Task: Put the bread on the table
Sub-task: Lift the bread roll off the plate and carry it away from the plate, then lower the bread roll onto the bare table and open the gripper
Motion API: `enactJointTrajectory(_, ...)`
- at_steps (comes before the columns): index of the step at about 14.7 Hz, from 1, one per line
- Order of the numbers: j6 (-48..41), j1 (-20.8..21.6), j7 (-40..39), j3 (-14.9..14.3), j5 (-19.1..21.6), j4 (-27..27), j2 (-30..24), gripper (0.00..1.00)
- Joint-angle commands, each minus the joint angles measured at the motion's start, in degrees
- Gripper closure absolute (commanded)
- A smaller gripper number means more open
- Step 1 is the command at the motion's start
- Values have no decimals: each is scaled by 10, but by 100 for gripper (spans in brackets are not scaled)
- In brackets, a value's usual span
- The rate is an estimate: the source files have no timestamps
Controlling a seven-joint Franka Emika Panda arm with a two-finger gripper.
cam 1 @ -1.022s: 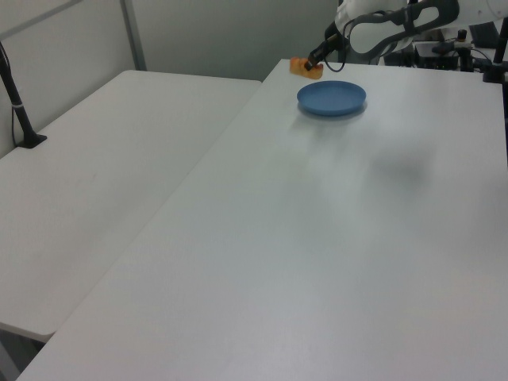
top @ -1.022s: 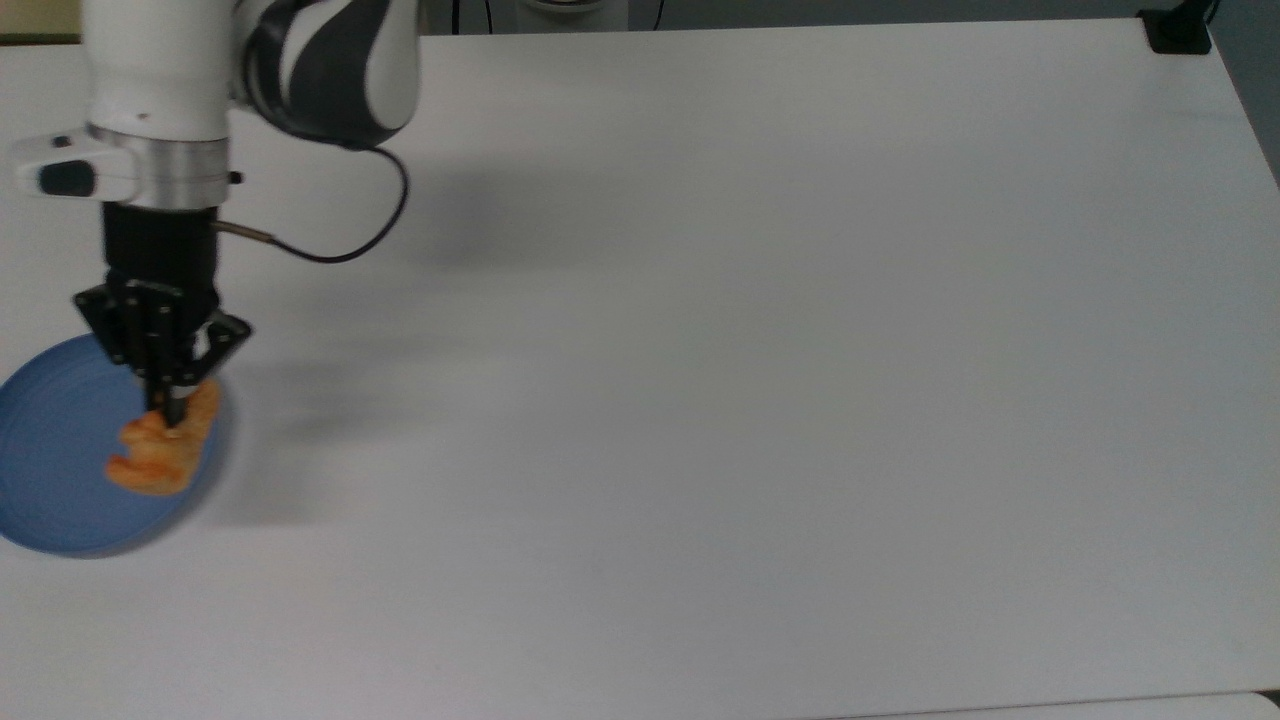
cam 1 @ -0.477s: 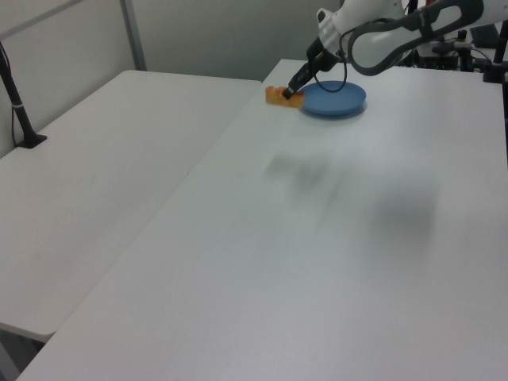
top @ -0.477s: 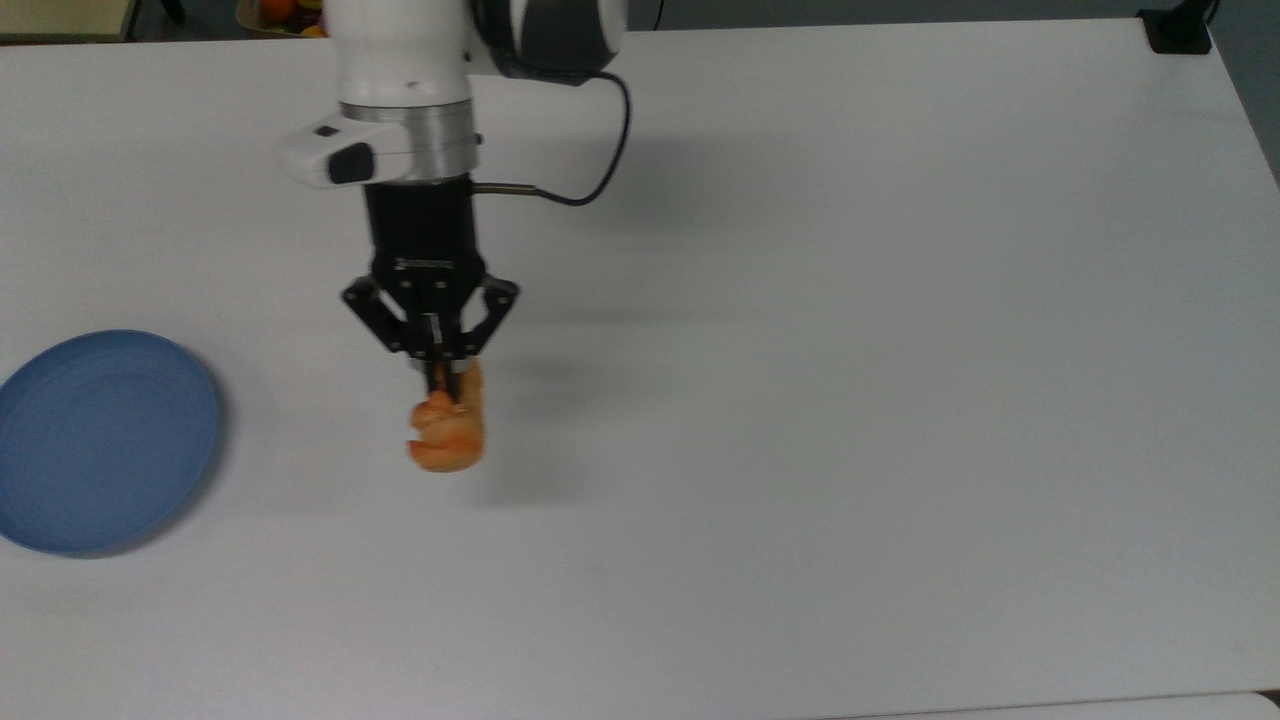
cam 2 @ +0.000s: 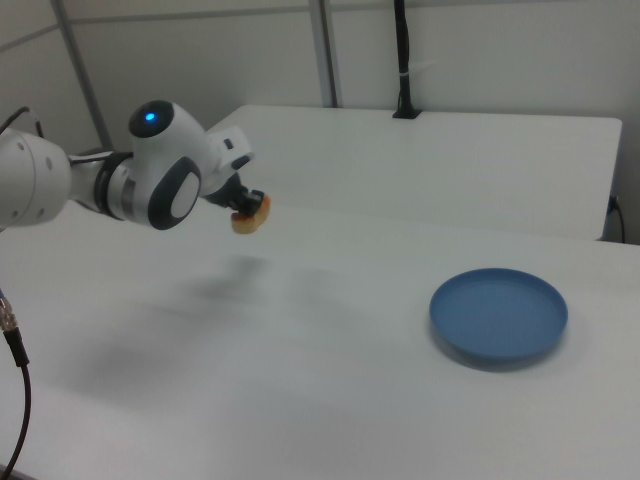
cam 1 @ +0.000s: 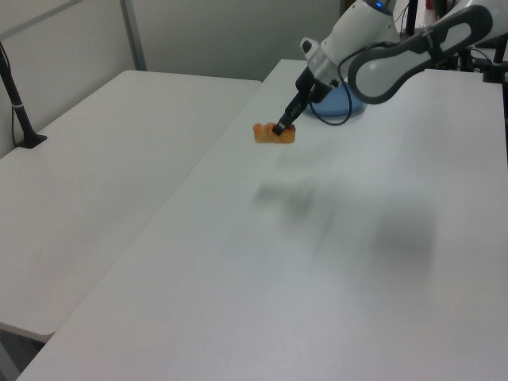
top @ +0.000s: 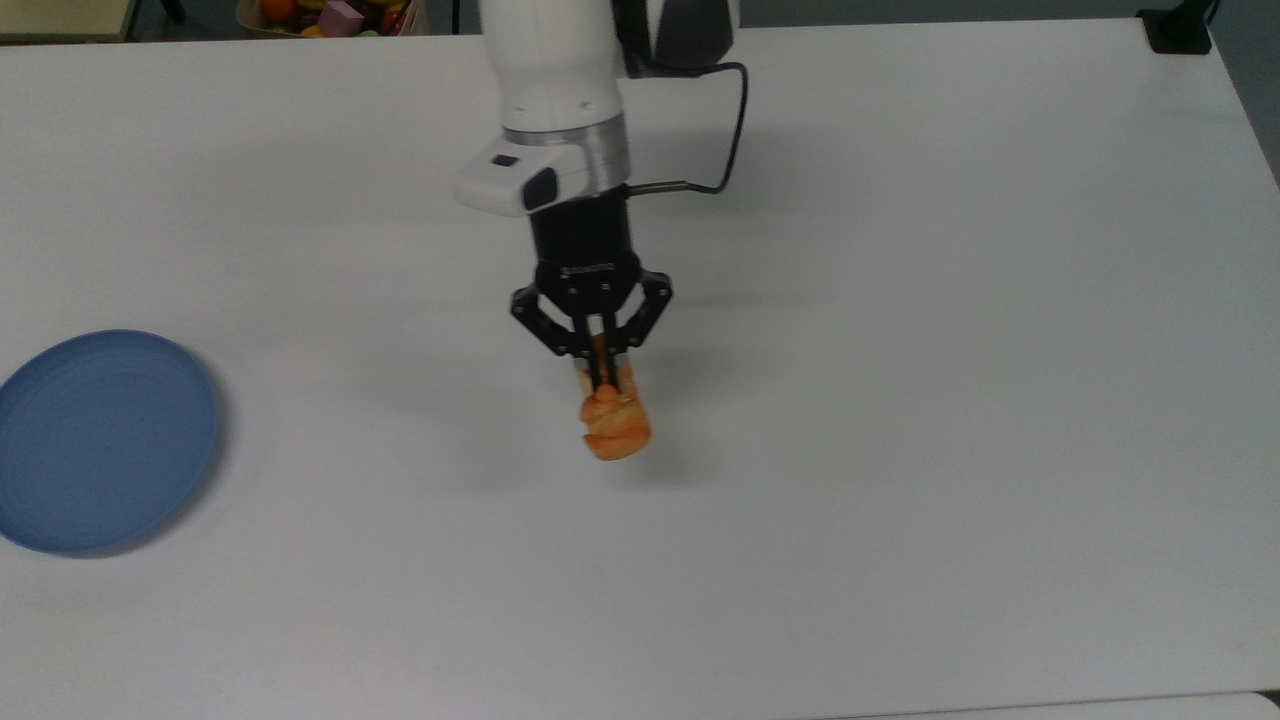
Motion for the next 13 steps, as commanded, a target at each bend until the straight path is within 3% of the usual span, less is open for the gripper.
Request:
enactJointTrajectory(1,6,35,79,-4,-82,-16,23,100)
enactJointTrajectory(6,16,39,148,-4,-152,-11,57,96)
enactJointTrajectory(10,24,51,184,-4,-200,-10,81,85)
enactJointTrajectory(12,23,50,190,-4,-207,-10,82,75)
enactJointTrajectory(13,22,51,191,-4,-207,-11,82,60)
